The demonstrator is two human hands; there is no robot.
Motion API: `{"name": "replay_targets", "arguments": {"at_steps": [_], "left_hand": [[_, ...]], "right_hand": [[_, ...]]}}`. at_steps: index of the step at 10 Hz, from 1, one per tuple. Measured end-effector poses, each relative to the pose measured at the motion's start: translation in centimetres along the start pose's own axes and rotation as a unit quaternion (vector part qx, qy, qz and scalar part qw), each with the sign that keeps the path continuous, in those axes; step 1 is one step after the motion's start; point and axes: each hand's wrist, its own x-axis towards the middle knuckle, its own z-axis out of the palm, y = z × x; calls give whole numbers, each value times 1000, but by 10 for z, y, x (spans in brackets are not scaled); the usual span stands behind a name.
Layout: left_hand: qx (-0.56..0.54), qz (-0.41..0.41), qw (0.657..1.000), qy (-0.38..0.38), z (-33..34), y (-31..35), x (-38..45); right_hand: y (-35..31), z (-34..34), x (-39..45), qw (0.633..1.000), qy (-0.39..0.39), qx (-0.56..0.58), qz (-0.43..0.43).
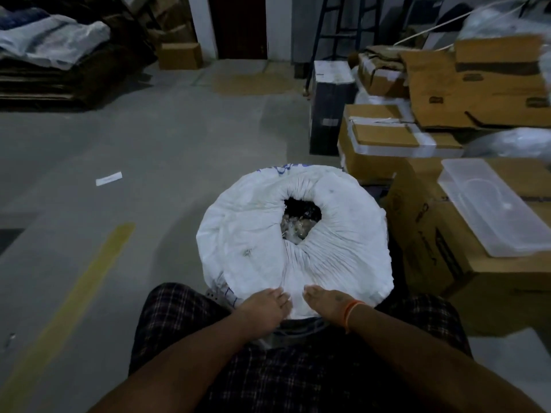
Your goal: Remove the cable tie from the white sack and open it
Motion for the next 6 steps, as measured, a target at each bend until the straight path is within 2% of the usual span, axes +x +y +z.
{"name": "replay_targets", "arguments": {"at_steps": [1,2,3,4,5,6], "left_hand": [[-11,-8,1000,-15,-7,0,-3],[-70,-9,997,-33,-18,-13,-10],[-165,3,986,31,-31,-28,-12],[-231,-10,960,158,-49,-42,-6],[-248,-47,933,257,-72,-58,-2],[-248,-82,907,331,-90,-85,10]], "right_hand": [[-7,-10,-7,1000,-8,18,10],[-5,-26,-17,999,-11,52,-4],[4,-47,-29,993,-1,117,-29],[10,-73,-40,979,95,182,-15],[13,-96,-44,957,227,182,-15],[34,-109,-29,927,318,199,9]]}}
